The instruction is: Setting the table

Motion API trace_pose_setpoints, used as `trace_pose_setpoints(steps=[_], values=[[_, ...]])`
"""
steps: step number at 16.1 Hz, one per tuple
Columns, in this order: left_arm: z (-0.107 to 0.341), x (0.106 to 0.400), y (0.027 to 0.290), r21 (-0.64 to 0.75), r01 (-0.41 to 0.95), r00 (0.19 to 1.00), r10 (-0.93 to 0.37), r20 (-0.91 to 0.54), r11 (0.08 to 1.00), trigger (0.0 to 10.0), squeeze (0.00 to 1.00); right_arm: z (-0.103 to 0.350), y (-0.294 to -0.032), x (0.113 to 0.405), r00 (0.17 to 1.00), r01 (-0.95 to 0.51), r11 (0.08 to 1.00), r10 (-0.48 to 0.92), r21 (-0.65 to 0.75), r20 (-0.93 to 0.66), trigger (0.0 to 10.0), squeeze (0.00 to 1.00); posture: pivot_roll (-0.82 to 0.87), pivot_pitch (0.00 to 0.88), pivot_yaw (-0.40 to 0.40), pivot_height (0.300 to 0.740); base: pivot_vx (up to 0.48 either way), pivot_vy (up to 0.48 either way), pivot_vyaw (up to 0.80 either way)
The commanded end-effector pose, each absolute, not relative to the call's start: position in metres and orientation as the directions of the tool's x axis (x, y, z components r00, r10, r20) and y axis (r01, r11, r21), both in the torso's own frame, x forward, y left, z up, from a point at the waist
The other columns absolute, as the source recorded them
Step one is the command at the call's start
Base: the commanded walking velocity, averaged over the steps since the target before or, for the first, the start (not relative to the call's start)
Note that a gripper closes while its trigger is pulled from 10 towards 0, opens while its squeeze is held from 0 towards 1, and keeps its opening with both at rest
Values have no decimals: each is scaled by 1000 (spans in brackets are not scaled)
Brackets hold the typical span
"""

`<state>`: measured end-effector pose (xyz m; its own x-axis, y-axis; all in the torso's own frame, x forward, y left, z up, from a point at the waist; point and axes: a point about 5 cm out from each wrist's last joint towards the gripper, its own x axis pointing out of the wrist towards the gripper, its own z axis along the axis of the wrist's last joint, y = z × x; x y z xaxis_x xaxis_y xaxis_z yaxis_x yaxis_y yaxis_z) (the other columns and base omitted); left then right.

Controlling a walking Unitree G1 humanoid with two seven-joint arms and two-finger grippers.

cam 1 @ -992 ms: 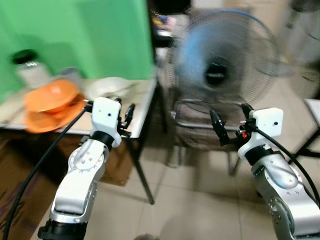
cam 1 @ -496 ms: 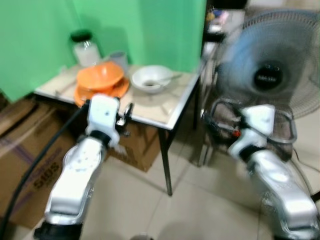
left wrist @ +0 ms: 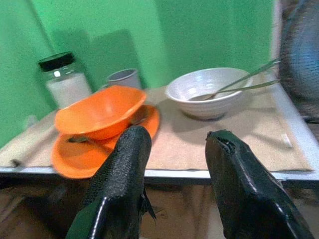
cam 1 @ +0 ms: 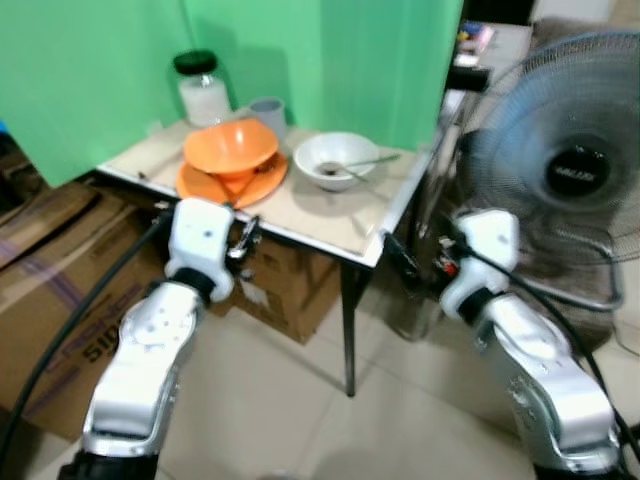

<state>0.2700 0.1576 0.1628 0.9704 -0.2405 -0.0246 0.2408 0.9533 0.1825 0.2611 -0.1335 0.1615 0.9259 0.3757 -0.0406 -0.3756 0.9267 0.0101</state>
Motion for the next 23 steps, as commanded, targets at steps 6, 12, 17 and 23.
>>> trace_pose_setpoints(steps=[6, 12, 17, 23], values=[[167, 269, 154, 180, 266, 963, -268, -15, 947, 10000, 0, 165, -142, 267, 954, -298, 954, 298, 13, -9, 10000, 929, 49, 0, 76, 740, 280, 0, 133], [165, 269, 152, 180, 299, 954, -300, -24, 937, 10000, 0, 164, -144, 269, 964, -267, 963, 267, -33, -16, 10000, 0, 44, 0, 77, 740, 282, 0, 0], [164, 268, 152, 183, 309, 951, -309, -28, 933, 10000, 0, 164, -146, 272, 970, -242, 970, 242, -23, -11, 10000, 0, 50, 0, 74, 740, 280, 0, 0], [163, 267, 150, 186, 325, 945, -324, -34, 927, 10000, 0, 164, -144, 273, 968, -249, 968, 249, -22, -11, 10000, 0, 50, 0, 77, 740, 282, 0, 0]])
